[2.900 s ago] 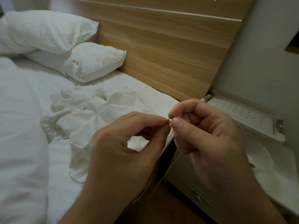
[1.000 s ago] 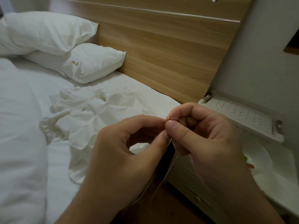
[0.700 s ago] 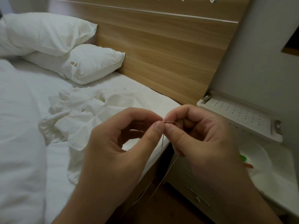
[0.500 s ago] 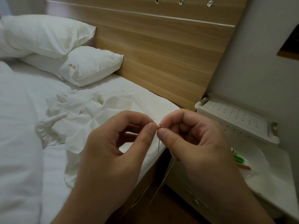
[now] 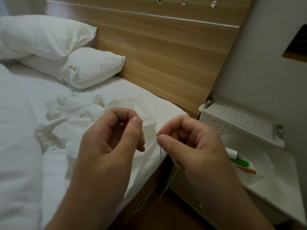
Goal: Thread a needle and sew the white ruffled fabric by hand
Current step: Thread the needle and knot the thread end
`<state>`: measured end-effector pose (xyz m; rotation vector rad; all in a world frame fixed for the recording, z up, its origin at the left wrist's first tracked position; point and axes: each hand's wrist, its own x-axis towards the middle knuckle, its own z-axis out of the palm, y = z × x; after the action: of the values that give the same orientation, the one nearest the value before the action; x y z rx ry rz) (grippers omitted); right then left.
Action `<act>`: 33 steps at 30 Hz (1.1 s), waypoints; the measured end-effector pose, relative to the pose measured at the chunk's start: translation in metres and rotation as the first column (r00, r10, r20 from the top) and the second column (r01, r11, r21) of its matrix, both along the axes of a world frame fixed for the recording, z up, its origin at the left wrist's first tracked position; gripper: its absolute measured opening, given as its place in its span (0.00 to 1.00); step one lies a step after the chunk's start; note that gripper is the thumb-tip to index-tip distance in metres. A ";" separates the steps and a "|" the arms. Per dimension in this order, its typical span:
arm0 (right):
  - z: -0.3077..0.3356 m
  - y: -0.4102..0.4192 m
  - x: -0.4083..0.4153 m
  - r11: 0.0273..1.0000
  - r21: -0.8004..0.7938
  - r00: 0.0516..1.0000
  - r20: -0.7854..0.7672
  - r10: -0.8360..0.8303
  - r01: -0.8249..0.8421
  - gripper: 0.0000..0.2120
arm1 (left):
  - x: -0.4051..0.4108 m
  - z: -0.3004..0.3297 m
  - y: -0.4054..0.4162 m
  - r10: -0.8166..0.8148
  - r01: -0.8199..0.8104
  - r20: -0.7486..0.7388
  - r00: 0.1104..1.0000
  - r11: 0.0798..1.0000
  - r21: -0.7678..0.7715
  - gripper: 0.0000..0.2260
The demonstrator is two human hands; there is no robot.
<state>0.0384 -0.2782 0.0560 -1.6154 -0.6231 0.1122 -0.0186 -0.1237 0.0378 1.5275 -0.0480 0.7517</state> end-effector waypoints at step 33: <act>0.000 -0.001 0.004 0.968 0.175 0.977 -0.145 -0.153 0.178 0.11 | -0.006 0.002 -0.006 0.289 -0.280 -0.235 0.928 0.957 0.072 0.07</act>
<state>0.0425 -0.2790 0.0559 -1.4583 -0.3836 0.0339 -0.0248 -0.1295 0.0400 1.6727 0.3530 0.7888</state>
